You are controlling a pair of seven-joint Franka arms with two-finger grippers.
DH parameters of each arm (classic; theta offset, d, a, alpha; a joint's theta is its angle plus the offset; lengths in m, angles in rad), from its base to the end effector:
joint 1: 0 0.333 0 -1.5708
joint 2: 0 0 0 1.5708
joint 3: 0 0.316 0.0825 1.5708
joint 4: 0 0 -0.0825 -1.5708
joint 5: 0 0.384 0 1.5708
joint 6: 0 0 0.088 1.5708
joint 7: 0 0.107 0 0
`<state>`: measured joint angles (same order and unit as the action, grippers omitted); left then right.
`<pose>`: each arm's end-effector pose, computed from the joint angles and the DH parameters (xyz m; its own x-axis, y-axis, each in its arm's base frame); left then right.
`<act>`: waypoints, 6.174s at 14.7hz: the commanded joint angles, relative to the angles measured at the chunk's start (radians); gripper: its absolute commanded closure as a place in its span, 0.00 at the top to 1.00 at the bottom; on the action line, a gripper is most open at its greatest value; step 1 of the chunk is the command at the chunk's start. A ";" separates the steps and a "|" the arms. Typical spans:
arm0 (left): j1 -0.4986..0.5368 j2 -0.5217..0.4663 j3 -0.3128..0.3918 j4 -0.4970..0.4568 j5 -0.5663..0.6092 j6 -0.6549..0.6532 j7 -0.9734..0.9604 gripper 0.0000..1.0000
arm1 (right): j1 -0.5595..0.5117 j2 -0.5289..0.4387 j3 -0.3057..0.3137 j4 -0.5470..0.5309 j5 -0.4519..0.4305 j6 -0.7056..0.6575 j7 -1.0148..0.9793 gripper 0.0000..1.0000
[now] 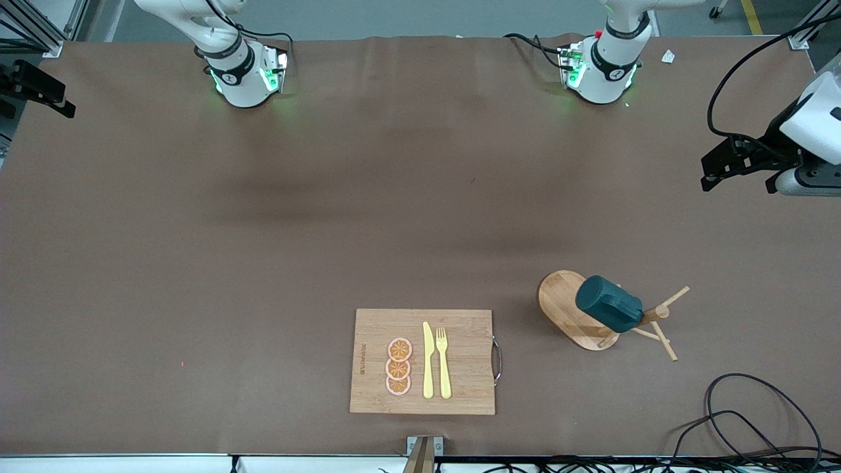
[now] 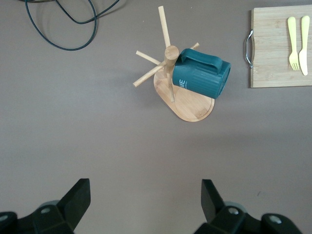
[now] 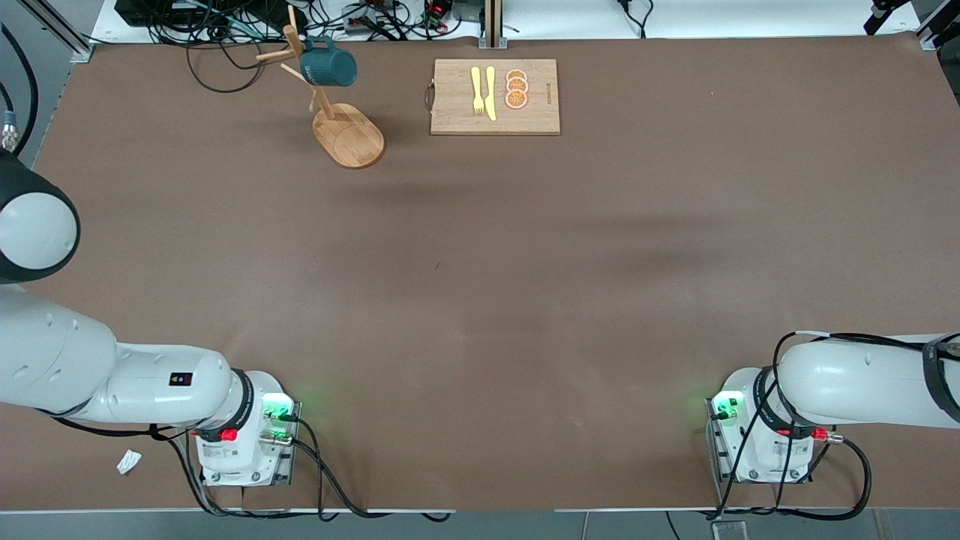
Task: Transfer cup from left to right arm and place
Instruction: 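Move the left gripper toward the teal mug on the wooden stand, then lower the left gripper around the teal mug's body, then close the left gripper on the teal mug, then lift the teal mug off the stand and carry it toward mid-table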
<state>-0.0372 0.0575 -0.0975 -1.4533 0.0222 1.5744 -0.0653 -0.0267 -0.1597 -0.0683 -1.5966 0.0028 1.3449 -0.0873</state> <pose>0.5688 -0.0728 0.6481 0.9955 -0.0686 0.0648 -0.0680 -0.9976 -0.0124 0.4762 -0.0484 0.6763 0.9959 -0.0048 -0.0907 -0.0068 -0.9997 -0.0216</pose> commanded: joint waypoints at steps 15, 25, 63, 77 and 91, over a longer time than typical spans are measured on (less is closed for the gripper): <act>-0.027 0.148 -0.071 0.018 0.010 0.047 0.294 1.00 | -0.002 -0.012 -0.001 -0.017 0.005 0.010 -0.008 1.00; -0.015 0.275 -0.070 0.018 0.022 0.183 1.174 1.00 | -0.004 -0.012 -0.001 -0.019 0.005 0.010 -0.008 1.00; 0.008 0.533 -0.068 0.041 -0.133 0.487 1.808 1.00 | -0.007 -0.012 -0.004 -0.025 0.005 0.010 -0.008 1.00; -0.010 0.509 -0.085 0.083 -0.133 0.444 1.806 0.50 | -0.009 -0.012 -0.005 -0.025 0.005 0.010 -0.008 1.00; -0.013 0.449 -0.189 0.107 -0.127 0.326 1.664 0.50 | -0.007 -0.012 -0.005 -0.025 0.006 0.014 -0.008 1.00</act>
<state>-0.0524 0.5210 -0.2658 -1.3444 -0.0955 1.9212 1.6354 -0.0280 -0.1596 -0.0766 -1.6076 0.0028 1.3467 -0.0873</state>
